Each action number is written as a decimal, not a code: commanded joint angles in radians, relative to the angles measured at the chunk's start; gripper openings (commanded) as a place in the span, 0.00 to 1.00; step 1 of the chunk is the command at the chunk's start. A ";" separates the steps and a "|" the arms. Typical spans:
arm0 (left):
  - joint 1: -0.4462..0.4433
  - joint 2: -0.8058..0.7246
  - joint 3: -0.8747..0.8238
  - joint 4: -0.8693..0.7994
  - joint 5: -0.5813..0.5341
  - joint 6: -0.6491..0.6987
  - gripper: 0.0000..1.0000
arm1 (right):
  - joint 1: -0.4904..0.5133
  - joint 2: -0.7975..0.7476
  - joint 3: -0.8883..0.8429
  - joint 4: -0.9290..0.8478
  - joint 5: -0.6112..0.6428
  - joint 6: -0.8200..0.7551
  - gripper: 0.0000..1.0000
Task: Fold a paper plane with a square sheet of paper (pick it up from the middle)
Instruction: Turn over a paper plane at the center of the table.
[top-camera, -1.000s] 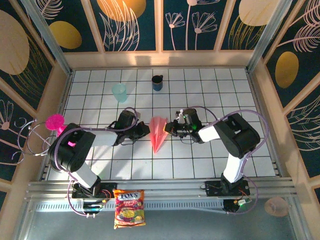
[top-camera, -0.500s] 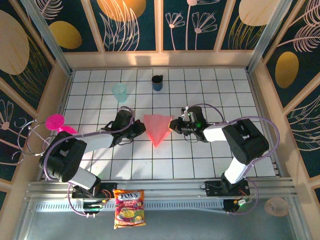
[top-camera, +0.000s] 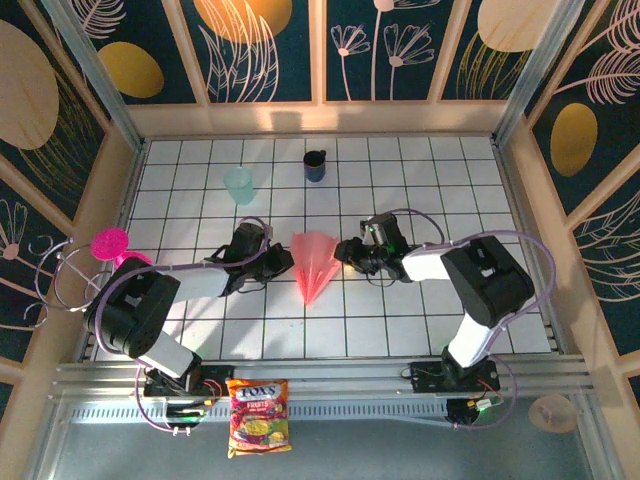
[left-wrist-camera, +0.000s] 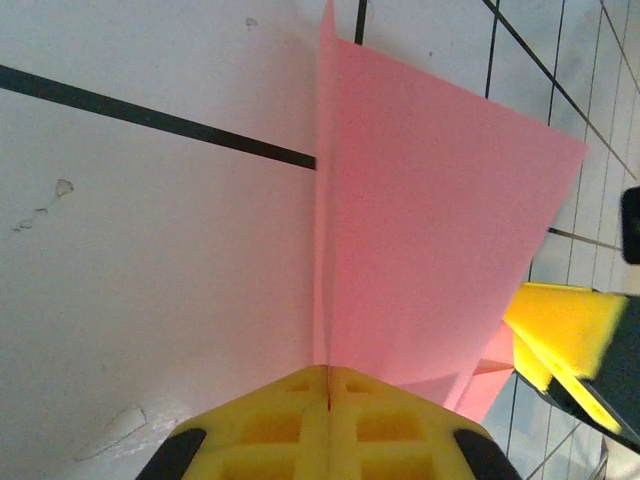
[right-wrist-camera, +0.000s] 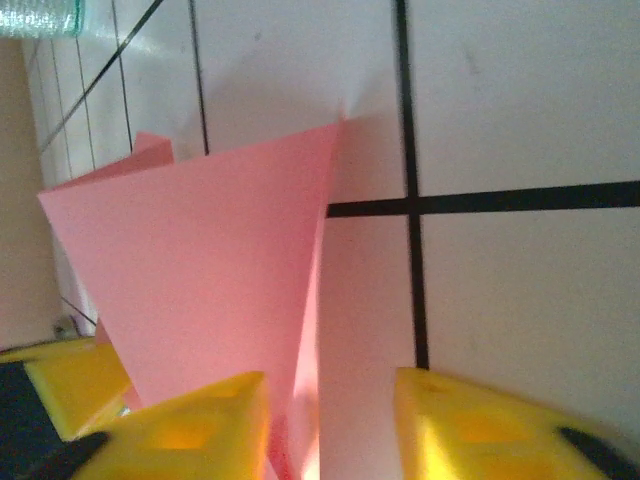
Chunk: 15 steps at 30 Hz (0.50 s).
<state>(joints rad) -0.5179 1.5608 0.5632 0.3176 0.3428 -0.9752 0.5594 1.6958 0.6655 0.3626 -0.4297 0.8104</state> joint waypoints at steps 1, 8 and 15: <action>0.005 0.002 0.023 0.021 0.033 -0.009 0.00 | 0.039 -0.102 0.049 -0.104 0.102 -0.028 0.48; 0.004 0.004 0.022 0.040 0.033 -0.022 0.00 | 0.131 -0.140 0.086 -0.178 0.204 0.017 0.52; 0.004 -0.003 0.026 0.040 0.035 -0.026 0.00 | 0.199 -0.134 0.112 -0.235 0.304 0.047 0.55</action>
<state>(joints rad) -0.5179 1.5608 0.5663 0.3382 0.3599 -0.9829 0.7483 1.5726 0.7433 0.1783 -0.2031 0.8387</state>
